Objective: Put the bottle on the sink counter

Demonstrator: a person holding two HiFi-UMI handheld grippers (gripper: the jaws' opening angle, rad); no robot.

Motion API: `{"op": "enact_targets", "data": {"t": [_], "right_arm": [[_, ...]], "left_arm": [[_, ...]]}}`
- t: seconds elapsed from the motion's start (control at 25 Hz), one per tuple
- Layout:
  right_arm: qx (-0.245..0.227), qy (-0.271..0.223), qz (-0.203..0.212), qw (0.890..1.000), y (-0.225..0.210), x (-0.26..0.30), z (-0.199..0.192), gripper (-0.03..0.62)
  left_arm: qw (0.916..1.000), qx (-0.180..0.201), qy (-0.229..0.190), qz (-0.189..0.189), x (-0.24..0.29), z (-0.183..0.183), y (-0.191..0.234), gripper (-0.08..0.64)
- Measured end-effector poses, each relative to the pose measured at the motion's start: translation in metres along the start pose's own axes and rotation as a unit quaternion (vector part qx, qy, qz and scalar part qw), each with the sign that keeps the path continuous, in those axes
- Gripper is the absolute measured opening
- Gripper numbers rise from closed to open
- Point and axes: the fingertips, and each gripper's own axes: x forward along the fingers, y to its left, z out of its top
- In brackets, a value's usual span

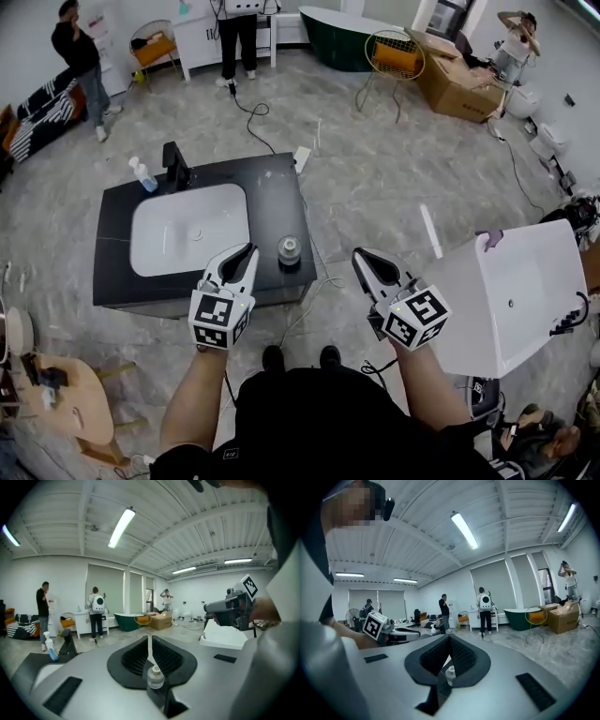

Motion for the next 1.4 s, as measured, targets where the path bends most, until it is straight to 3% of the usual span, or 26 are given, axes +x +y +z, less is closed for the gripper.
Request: {"op": "enact_targets", "data": {"t": [0.16, 0.32, 0.52, 0.76, 0.92, 1.16, 1.4], "right_arm": [[-0.004, -0.012, 0.049, 0.999, -0.013, -0.025, 0.005, 0.014], [0.004, -0.021, 0.089, 0.996, -0.033, -0.048, 0.007, 0.014], [0.004, -0.041, 0.112, 0.993, -0.047, -0.063, 0.015, 0.013], [0.003, -0.051, 0.100, 0.994, -0.054, -0.069, 0.024, 0.012], [0.007, -0.055, 0.090, 0.994, -0.050, -0.066, 0.030, 0.012], [-0.004, -0.062, 0.078, 0.995, -0.036, -0.060, 0.037, 0.012], [-0.006, -0.063, 0.080, 0.995, -0.022, -0.055, 0.038, 0.012]], "left_arm": [[0.9981, -0.029, -0.009, 0.054, -0.003, 0.017, -0.029, 0.008], [0.9900, -0.099, -0.024, 0.097, 0.000, 0.039, -0.055, 0.006], [0.9907, -0.055, -0.039, 0.118, -0.004, 0.064, -0.076, 0.006], [0.9956, -0.009, -0.027, 0.090, -0.014, 0.070, -0.084, 0.005], [0.9968, -0.014, -0.028, 0.074, -0.015, 0.072, -0.078, 0.005], [0.9912, -0.056, -0.068, 0.099, -0.030, 0.076, -0.064, 0.005], [0.9921, -0.027, -0.053, 0.111, -0.044, 0.065, -0.055, 0.006]]}}
